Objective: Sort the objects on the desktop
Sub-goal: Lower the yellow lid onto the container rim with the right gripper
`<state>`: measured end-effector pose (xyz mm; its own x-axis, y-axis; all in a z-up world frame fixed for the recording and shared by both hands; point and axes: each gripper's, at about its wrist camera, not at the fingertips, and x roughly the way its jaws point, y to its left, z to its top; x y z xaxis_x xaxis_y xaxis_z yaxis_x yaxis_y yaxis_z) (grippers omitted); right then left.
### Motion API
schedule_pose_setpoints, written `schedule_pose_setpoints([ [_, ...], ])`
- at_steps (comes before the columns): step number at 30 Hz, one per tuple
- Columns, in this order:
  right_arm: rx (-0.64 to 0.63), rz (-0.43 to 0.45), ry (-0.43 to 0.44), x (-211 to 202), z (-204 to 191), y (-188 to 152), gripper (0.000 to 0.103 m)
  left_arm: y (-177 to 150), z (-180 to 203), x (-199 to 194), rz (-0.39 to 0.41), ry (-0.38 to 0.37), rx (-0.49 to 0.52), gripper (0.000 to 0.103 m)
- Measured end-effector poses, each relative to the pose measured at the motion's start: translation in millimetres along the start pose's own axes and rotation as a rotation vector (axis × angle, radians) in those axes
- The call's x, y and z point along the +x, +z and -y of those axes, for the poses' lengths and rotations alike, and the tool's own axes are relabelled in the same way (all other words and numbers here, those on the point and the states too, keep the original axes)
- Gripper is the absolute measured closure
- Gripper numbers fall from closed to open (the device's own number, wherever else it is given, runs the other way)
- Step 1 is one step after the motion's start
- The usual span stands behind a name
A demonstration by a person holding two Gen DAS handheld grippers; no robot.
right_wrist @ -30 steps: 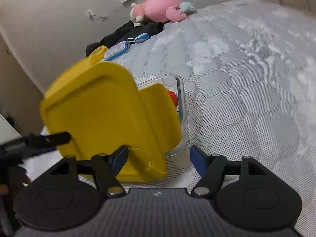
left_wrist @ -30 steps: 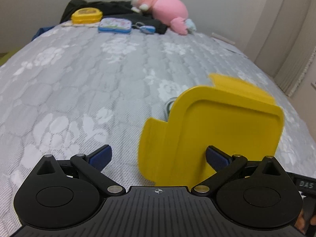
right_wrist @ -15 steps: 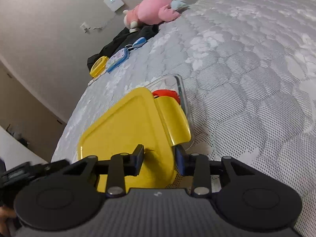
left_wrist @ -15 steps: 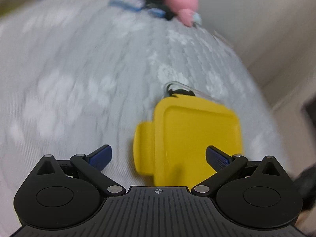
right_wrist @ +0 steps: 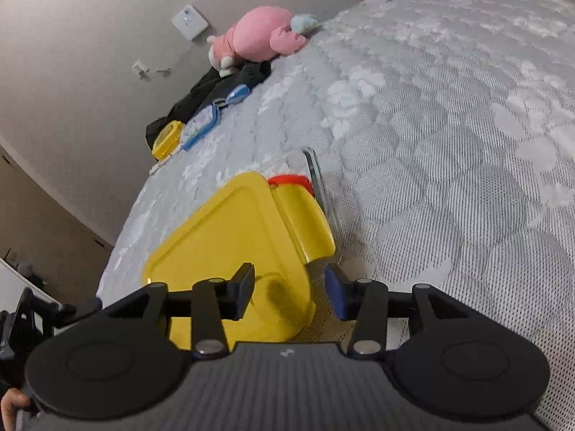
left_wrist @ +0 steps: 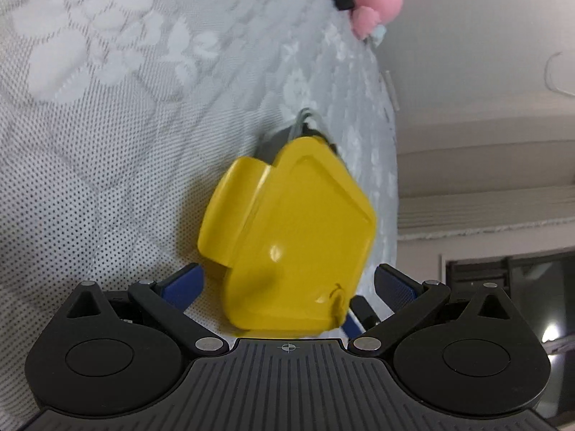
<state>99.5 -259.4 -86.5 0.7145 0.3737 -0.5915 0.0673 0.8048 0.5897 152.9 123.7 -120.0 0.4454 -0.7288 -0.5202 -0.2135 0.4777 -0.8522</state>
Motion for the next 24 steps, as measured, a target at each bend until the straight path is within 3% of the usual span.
schedule_pose_setpoints([
  [5, 0.012, 0.017, -0.026, 3, 1, -2, 0.042, 2, 3, 15, -0.011, 0.081, 0.053, 0.004],
  [9, 0.013, 0.029, -0.017, 5, 2, -1, 0.048, 3, 10, 18, -0.004, 0.057, 0.099, 0.034],
  [11, 0.014, 0.024, 0.013, 5, 1, -1, 0.052, 3, 13, 18, -0.005, 0.035, 0.116, 0.038],
  [15, -0.075, 0.052, -0.018, 2, -10, -2, 0.078, -2, 35, 7, 0.099, 0.049, 0.263, 0.045],
  [18, -0.135, 0.108, -0.008, -5, -21, -2, 0.079, -6, 54, 1, 0.194, 0.088, 0.386, 0.055],
  [24, -0.218, 0.192, -0.049, -3, -35, 2, 0.077, -6, 85, 21, 0.26, 0.178, 0.553, 0.056],
])
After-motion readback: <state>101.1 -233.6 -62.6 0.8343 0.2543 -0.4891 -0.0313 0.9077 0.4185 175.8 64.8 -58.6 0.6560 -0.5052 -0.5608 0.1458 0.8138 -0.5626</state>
